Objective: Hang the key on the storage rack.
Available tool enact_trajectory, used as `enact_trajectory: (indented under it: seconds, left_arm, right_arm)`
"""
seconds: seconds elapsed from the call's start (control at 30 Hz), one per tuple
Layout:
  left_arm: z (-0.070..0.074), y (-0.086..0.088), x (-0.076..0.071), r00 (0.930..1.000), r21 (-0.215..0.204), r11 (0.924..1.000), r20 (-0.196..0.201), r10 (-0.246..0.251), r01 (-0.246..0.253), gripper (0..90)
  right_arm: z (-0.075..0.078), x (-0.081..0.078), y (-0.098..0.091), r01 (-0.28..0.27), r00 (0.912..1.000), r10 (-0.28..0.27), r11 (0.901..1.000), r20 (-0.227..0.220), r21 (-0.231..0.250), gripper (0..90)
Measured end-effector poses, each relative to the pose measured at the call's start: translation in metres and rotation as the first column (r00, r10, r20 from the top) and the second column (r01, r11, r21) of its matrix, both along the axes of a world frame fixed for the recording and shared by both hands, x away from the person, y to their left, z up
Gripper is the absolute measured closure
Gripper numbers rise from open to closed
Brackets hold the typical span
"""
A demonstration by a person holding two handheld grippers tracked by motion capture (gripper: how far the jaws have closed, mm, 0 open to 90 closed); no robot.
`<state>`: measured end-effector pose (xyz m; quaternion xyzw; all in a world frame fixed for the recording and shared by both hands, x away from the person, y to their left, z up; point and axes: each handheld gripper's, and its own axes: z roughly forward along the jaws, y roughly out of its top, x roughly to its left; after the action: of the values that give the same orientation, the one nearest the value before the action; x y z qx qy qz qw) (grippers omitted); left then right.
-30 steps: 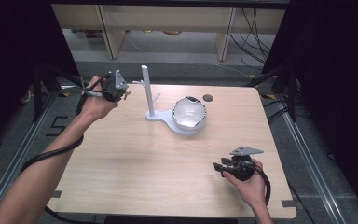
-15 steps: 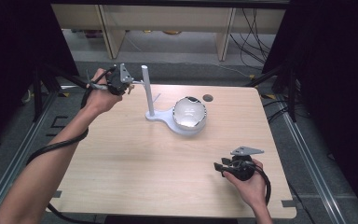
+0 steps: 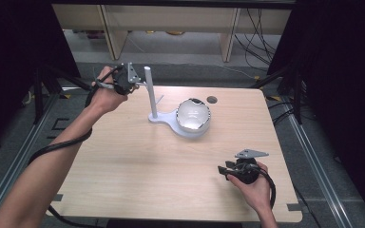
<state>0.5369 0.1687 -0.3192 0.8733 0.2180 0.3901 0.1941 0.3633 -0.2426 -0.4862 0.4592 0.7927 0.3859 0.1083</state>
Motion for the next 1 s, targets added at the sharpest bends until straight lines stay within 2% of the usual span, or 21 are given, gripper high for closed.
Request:
enact_trajectory:
  seconds: [0.03,0.1,0.2,0.27,0.53,0.57,0.73,1.0]
  left_arm:
    - [0.0,0.0,0.0,1.0,0.007,1.0,0.0,-0.005,0.005,81.9]
    - [0.001,-0.002,0.0,1.0,0.016,0.9998,0.002,-0.009,0.009,81.9]
    - [0.002,-0.003,0.0,0.9999,0.029,0.9995,0.0,-0.014,0.014,81.8]
    - [0.004,-0.006,0.0,0.9998,0.056,0.9982,-0.001,-0.022,0.022,81.8]
    - [0.006,-0.009,0.003,0.9997,0.08,0.9966,-0.012,-0.023,0.024,81.7]
    - [0.007,-0.009,0.003,0.9995,0.096,0.995,-0.016,-0.026,0.027,81.7]
    - [0.009,-0.012,0.003,0.9993,0.107,0.9937,-0.016,-0.033,0.035,81.7]
    - [0.011,-0.014,0.004,0.9988,0.145,0.9885,-0.032,-0.038,0.042,81.5]
  right_arm:
    - [0.0,0.0,0.0,-0.002,0.9999,0.002,1.0,-0.01,0.006,56.8]
    - [0.0,0.0,0.0,0.004,1.0,-0.005,0.9999,-0.004,-0.01,56.8]
    - [-0.001,0.001,0.0,0.005,1.0,-0.005,1.0,-0.005,-0.008,56.8]
    - [-0.001,0.001,-0.001,0.004,1.0,-0.004,1.0,-0.007,-0.006,56.7]
    - [-0.001,0.001,-0.001,-0.001,1.0,0.001,1.0,-0.002,0.008,56.7]
    - [-0.001,0.0,-0.001,0.008,0.9999,-0.008,0.9999,-0.013,0.007,56.7]
    - [-0.001,-0.001,0.001,0.021,0.9988,-0.021,0.9997,-0.045,0.012,56.5]
    - [-0.003,0.0,0.001,0.015,0.9994,-0.014,0.9998,-0.03,0.016,56.3]
